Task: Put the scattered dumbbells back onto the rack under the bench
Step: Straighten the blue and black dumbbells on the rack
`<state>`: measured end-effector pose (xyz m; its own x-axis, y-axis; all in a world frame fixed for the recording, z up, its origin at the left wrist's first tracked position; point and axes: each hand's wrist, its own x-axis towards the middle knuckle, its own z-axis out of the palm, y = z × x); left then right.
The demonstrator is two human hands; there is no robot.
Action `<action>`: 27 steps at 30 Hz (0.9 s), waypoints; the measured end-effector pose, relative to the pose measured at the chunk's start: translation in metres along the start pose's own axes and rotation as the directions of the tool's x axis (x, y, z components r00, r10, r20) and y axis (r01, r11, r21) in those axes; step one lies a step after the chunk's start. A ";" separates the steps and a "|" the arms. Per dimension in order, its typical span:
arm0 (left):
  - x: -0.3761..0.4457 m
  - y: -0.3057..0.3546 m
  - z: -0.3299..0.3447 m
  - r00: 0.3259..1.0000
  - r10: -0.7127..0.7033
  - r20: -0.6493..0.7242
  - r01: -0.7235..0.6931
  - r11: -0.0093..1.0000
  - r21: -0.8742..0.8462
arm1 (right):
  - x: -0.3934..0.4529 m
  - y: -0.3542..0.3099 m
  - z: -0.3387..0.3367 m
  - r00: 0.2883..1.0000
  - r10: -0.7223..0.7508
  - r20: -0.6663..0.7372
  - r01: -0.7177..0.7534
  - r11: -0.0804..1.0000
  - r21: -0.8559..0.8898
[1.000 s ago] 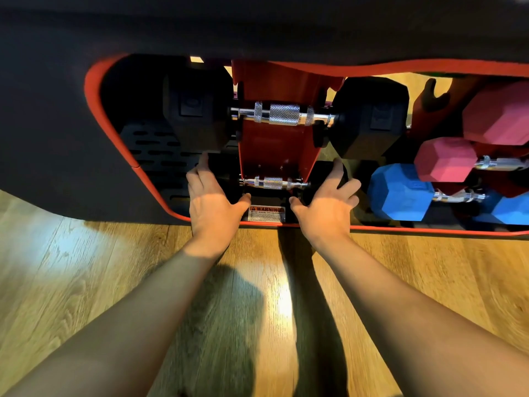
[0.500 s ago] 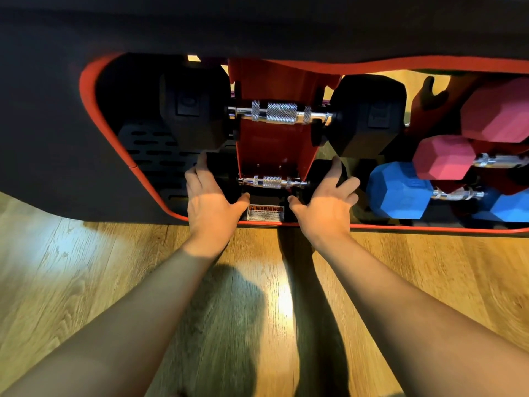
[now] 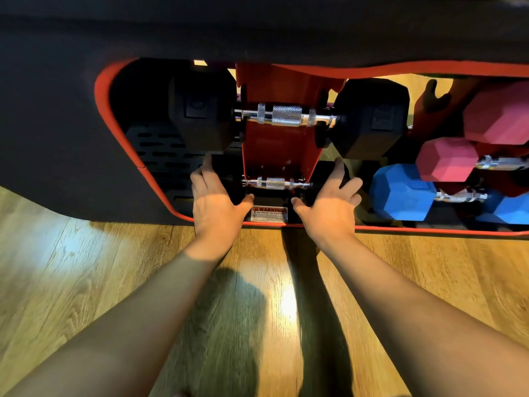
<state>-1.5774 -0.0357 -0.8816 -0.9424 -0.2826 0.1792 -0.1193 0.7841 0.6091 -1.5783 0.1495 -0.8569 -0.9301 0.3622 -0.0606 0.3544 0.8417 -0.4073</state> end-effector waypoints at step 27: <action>0.014 0.065 -0.066 0.942 0.022 -0.334 -0.198 0.843 -0.501 | -0.010 -0.025 -0.061 0.892 0.011 -0.451 0.343 0.634 0.693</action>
<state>-1.5774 -0.0246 -0.7887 -0.7861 -0.4335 0.4405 0.2424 0.4395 0.8649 -1.5716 0.1496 -0.7903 -0.7823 0.5134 0.3528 -0.1607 0.3808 -0.9106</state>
